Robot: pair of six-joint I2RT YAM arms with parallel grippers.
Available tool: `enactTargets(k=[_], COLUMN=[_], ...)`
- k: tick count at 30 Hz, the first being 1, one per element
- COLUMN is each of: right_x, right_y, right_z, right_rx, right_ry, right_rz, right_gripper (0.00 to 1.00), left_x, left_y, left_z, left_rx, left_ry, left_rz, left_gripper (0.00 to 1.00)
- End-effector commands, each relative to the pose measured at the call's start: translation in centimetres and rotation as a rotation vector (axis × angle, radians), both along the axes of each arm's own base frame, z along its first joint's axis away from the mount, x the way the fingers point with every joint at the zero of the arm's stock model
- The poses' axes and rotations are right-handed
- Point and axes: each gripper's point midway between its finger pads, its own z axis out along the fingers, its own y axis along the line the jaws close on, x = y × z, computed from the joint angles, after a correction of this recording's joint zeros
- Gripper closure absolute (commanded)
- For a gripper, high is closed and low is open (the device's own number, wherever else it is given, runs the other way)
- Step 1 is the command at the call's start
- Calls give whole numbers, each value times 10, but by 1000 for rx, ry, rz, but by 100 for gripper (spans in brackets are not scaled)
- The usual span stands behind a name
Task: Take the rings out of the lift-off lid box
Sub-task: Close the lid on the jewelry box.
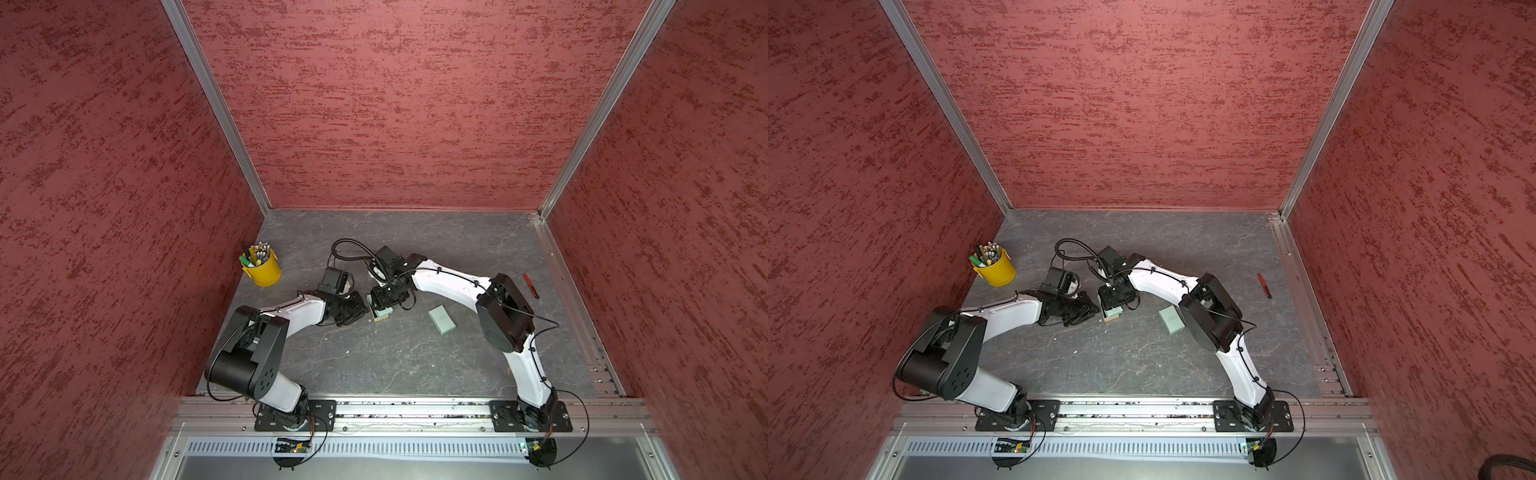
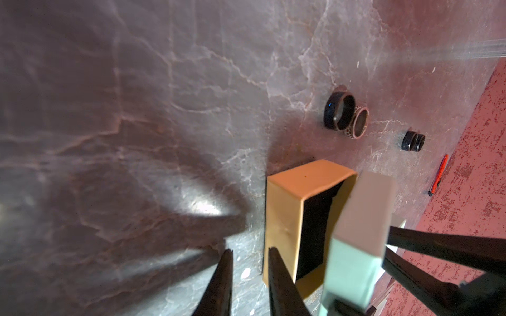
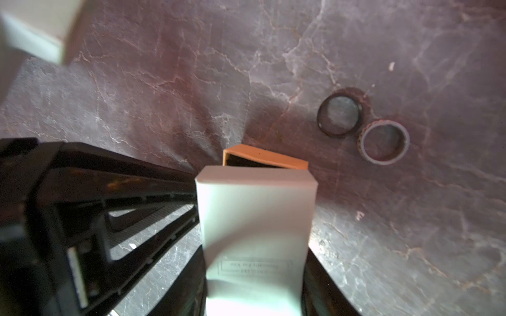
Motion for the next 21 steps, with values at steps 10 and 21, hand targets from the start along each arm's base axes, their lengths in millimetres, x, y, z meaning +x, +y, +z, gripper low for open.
enactTargets(k=[10,21], right_x=[-5,-5], right_y=[7,12], right_z=[-4,-6], right_rx=[2,6], right_ry=[39,52], right_rz=[-9,-19], right_gripper=[49,49], left_x=[-2,-3], left_y=[-11,-19], left_z=[-5,-5], left_rx=[-39,-85], left_ry=[2,-8], left_rz=[-11,-14], left_gripper=[80,89])
